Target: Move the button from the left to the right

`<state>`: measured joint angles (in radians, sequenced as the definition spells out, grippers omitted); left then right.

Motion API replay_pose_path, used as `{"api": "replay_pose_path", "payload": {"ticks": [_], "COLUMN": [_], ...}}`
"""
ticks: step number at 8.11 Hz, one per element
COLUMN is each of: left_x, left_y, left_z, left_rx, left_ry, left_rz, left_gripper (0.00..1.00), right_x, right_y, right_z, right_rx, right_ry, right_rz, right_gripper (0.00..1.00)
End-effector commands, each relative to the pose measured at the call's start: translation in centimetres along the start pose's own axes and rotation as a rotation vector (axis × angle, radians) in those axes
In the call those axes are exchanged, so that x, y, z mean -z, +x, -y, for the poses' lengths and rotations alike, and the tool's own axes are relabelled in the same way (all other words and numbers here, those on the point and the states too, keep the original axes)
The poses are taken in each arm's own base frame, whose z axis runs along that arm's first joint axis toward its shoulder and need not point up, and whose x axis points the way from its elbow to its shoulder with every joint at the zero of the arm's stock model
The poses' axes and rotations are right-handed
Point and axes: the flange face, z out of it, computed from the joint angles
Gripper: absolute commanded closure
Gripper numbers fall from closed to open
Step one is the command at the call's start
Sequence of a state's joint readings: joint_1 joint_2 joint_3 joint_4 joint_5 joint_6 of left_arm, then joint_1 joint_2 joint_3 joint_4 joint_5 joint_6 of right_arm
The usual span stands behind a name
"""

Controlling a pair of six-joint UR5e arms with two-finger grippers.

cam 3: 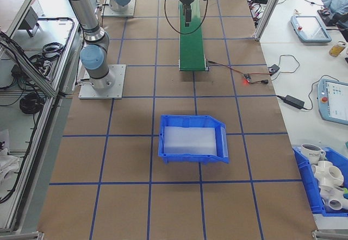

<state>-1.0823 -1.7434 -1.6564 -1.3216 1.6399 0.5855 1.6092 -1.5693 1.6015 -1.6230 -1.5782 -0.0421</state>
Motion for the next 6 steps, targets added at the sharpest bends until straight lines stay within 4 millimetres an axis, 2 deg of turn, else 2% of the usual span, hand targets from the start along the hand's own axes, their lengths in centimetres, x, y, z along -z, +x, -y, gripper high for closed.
{"api": "replay_pose_path", "payload": {"ticks": [1, 2, 3, 6], "left_x": [-3.7, -4.8, -4.8, -7.3], "left_y": [6.4, 8.8, 9.1, 9.0], "left_z": [3.9, 4.8, 5.5, 6.1], "left_rx": [0.053, 0.055, 0.047, 0.045], "left_ry": [-0.006, -0.022, 0.016, -0.016], "left_rz": [-0.133, -0.134, -0.117, -0.124], "left_gripper": [1.00, 1.00, 1.00, 1.00], "right_x": [0.0, 0.0, -0.1, -0.1], "right_y": [0.0, 0.0, 0.0, 0.0], "right_z": [0.0, 0.0, 0.0, 0.0], "right_rx": [0.001, 0.004, 0.002, 0.001], "right_ry": [-0.002, -0.003, -0.005, -0.005], "right_rz": [0.000, -0.003, -0.002, 0.000], "right_gripper": [0.00, 0.00, 0.00, 0.00]}}
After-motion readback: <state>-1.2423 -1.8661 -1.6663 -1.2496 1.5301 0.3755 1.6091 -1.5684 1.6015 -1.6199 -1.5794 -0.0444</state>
